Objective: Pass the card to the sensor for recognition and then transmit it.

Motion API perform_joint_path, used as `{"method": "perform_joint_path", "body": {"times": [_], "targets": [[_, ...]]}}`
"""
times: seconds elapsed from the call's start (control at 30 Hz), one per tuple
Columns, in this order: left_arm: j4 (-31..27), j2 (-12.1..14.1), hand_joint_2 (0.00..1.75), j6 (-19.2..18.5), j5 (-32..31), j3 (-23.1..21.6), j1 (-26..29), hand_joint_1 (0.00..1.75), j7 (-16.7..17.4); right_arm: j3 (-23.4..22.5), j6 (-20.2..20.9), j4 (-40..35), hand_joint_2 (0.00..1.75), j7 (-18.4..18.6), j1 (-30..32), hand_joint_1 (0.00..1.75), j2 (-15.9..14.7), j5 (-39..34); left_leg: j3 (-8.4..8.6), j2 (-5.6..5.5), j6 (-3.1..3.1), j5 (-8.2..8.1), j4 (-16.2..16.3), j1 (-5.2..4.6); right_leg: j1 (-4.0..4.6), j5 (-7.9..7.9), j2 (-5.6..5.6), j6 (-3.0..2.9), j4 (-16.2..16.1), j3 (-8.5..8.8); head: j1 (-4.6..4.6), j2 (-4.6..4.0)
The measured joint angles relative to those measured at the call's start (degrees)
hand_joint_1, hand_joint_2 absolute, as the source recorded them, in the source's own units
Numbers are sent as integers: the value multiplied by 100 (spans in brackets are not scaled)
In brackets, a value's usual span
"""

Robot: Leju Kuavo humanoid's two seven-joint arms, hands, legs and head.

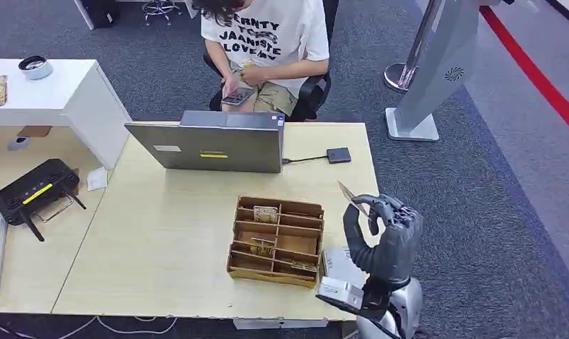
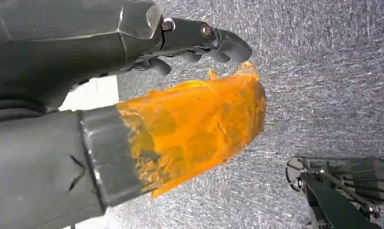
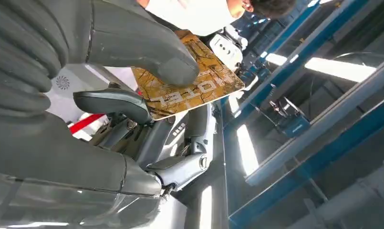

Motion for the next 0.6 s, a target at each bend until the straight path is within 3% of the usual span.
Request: {"method": "perform_joint_path", "body": {"times": [0.6], "targets": [[0,-2,0,50,0,76,-1,0,4,-184,0,-101,175,-182,61,175,170,-79,0,0,0,0,0,0,0,0,0,0,0,0,0,0]]}}
